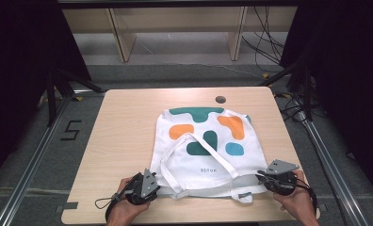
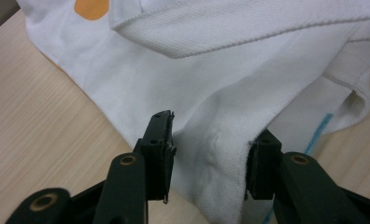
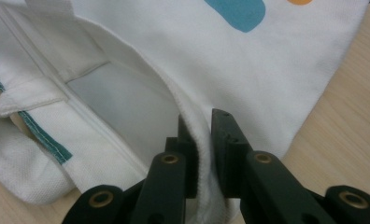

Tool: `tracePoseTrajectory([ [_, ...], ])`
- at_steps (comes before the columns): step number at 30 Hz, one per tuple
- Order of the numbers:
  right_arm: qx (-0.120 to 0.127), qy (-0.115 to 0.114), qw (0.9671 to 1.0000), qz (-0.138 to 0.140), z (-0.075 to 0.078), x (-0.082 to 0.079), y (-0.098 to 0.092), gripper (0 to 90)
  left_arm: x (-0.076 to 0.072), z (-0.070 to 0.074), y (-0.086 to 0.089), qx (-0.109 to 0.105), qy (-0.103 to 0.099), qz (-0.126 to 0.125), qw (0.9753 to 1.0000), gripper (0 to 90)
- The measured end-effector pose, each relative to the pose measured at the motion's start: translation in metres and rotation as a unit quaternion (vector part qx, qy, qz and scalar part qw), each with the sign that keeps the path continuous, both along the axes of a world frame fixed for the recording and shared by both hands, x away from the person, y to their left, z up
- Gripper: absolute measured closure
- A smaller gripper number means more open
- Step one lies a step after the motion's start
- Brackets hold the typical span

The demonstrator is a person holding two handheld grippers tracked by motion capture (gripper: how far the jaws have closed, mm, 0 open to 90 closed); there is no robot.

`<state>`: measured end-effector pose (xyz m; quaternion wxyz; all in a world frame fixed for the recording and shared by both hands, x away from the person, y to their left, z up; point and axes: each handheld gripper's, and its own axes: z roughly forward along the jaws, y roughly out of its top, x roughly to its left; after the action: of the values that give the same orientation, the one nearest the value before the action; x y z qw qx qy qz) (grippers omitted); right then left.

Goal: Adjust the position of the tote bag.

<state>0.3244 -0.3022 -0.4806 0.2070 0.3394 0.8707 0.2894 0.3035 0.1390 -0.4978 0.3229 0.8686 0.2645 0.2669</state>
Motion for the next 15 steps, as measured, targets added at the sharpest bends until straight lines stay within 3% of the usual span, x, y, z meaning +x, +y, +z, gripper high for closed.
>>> tracePoseTrajectory([
  [6,0.004,-0.007,1.0,0.003,-0.0009,-0.0006,-0.0027,81.1,0.0055,0.0038,-0.0027,-0.002,-0.01,-0.018,0.9998,67.5],
  [8,0.005,-0.002,1.0,-0.001,-0.0006,-0.0016,-0.0026,80.3,0.006,0.0037,-0.0063,-0.01,-0.009,-0.025,0.9996,70.0],
  [10,0.005,-0.001,1.0,-0.004,-0.0006,-0.0013,-0.0033,79.9,0.0085,0.0036,-0.0056,-0.036,0.012,-0.038,0.9986,73.1],
  [13,0.007,-0.004,0.9999,-0.007,-0.0008,0.0007,-0.0061,79.9,0.0093,0.001,-0.0029,-0.052,0.017,-0.031,0.998,79.9],
  [14,0.01,-0.001,0.9999,-0.009,-0.0003,0.0007,-0.0066,80.0,0.009,0.0012,-0.0026,-0.052,0.017,-0.032,0.998,80.9],
  [15,0.009,-0.002,0.9999,-0.007,-0.0003,0.0009,-0.0067,80.0,0.0086,0.0029,-0.002,-0.035,0.017,-0.034,0.9987,81.8],
])
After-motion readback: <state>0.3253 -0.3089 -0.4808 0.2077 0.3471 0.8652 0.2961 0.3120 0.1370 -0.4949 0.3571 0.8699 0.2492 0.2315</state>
